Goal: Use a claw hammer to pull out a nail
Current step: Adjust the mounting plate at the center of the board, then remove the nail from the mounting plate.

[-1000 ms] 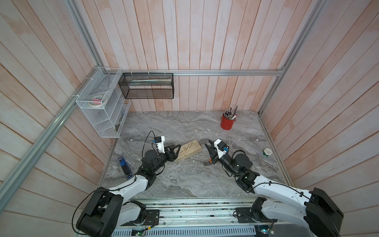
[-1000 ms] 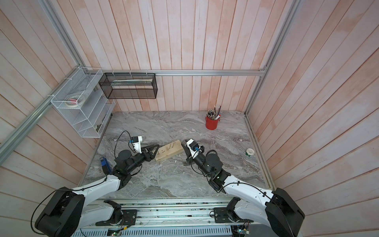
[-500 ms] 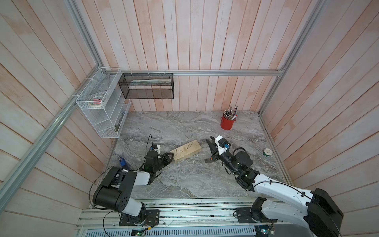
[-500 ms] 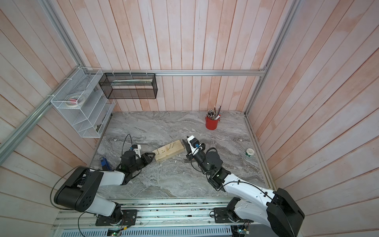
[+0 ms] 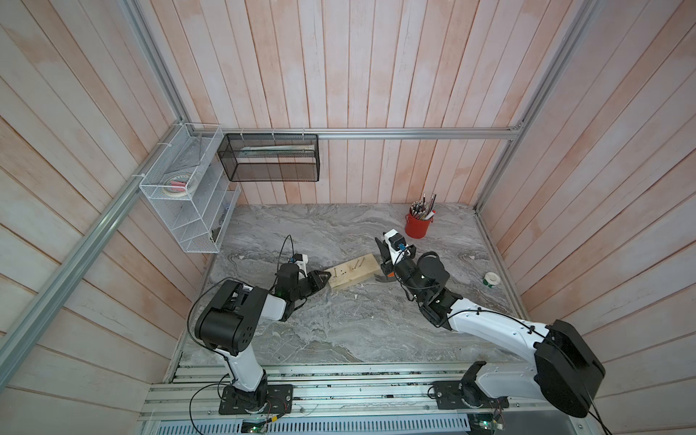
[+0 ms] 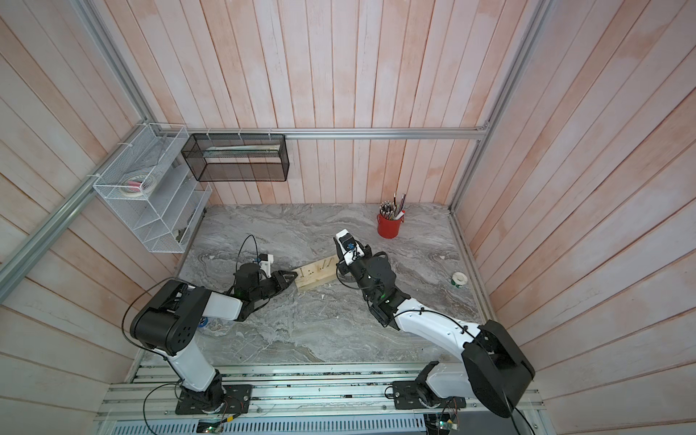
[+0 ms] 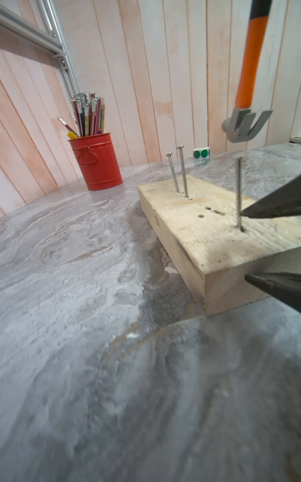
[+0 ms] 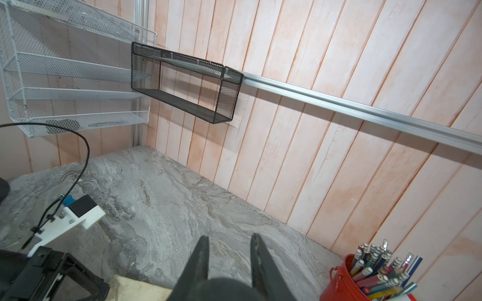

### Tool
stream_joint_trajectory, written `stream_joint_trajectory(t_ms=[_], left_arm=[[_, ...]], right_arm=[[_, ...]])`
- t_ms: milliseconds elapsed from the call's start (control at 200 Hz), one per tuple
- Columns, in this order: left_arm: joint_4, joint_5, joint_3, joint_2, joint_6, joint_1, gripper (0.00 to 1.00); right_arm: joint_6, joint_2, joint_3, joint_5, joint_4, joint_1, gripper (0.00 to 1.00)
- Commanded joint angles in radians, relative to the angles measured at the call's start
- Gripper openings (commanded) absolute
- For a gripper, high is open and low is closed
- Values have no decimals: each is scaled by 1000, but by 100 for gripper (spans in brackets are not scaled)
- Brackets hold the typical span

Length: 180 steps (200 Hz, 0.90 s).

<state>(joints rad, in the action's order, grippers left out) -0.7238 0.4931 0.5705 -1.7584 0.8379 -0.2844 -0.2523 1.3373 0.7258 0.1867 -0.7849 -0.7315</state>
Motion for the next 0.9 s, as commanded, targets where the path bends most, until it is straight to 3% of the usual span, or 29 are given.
stream_joint_trajectory(t_ms=[0,480,895], left_arm=[[83,28,70,-25,-77,-4,36],[141,81,181,-127,-110,-4,32],[244,13,146,-16,-158,2,36]], right_arm=[[-51,43,88,25,-73,31,0],[-68,222,244,-112,13,96,0],[-53,310,323,-161,33,105,0]])
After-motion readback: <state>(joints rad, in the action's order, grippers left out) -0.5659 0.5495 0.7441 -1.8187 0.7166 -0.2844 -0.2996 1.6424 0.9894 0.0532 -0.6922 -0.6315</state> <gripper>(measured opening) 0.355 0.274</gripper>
